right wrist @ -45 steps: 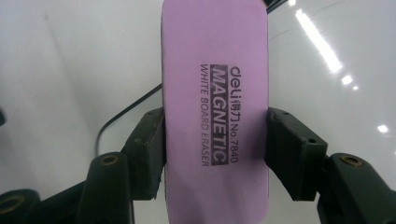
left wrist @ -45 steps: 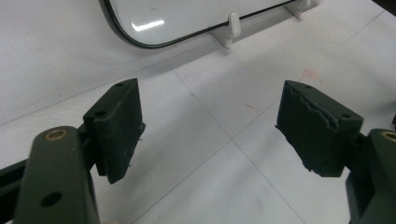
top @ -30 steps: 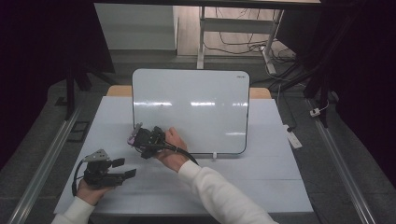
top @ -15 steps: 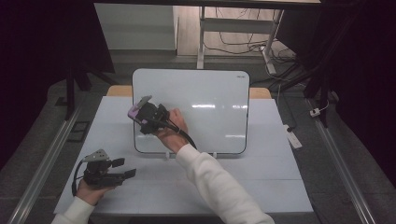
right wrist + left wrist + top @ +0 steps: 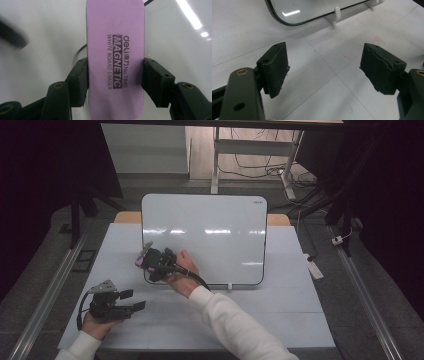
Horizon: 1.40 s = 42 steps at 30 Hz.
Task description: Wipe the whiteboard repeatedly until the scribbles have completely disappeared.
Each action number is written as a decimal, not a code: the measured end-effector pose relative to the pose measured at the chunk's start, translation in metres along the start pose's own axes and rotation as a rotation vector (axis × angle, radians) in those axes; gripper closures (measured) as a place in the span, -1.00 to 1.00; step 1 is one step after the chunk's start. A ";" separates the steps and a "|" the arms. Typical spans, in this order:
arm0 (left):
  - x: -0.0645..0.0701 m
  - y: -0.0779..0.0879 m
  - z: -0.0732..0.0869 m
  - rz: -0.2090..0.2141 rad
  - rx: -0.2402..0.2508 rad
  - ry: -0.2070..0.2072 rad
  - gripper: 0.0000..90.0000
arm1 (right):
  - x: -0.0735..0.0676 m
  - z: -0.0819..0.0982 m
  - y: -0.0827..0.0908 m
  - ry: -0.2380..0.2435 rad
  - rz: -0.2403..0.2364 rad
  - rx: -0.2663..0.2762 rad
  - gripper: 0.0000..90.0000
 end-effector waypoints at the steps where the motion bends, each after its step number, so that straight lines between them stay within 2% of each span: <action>1: 0.000 0.000 0.000 0.000 -0.001 -0.001 -0.47 | -0.003 0.005 -0.002 0.001 -0.016 -0.013 -0.10; 6: 0.001 -0.001 0.000 0.003 -0.003 0.000 -0.47 | -0.009 0.019 -0.007 -0.023 -0.082 -0.066 -0.10; 14: 0.001 0.000 0.000 0.003 -0.003 -0.002 -0.47 | -0.008 0.029 -0.005 -0.021 -0.088 -0.092 -0.10; 16: 0.001 0.000 0.000 0.003 -0.001 -0.001 -0.47 | -0.002 0.031 0.000 -0.033 -0.076 -0.061 -0.10; 18: 0.000 0.000 0.000 0.004 0.000 -0.001 -0.47 | 0.007 0.033 0.010 -0.082 -0.085 -0.010 -0.10; 22: 0.000 0.000 0.000 0.003 0.001 -0.001 -0.47 | 0.022 0.043 0.035 -0.130 -0.097 0.085 -0.10; 28: 0.001 -0.002 -0.001 0.000 -0.003 -0.003 -0.47 | 0.038 0.072 0.068 -0.174 -0.085 0.182 -0.10; 36: 0.001 -0.003 -0.002 -0.008 -0.004 -0.005 -0.47 | 0.049 0.116 0.097 -0.218 -0.060 0.243 -0.10; 42: 0.002 -0.002 -0.005 -0.011 0.008 -0.014 -0.47 | 0.056 0.145 0.112 -0.251 -0.039 0.288 -0.10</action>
Point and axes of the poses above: each handheld gripper's, and its own axes: y roughly backward along the jaws, z roughly out of its underside, x roughly to its right, the point moved 4 cm from there along -y, roughly forward along the jaws, and after that the axes turned 13 degrees about -y, right-handed, at the moved point
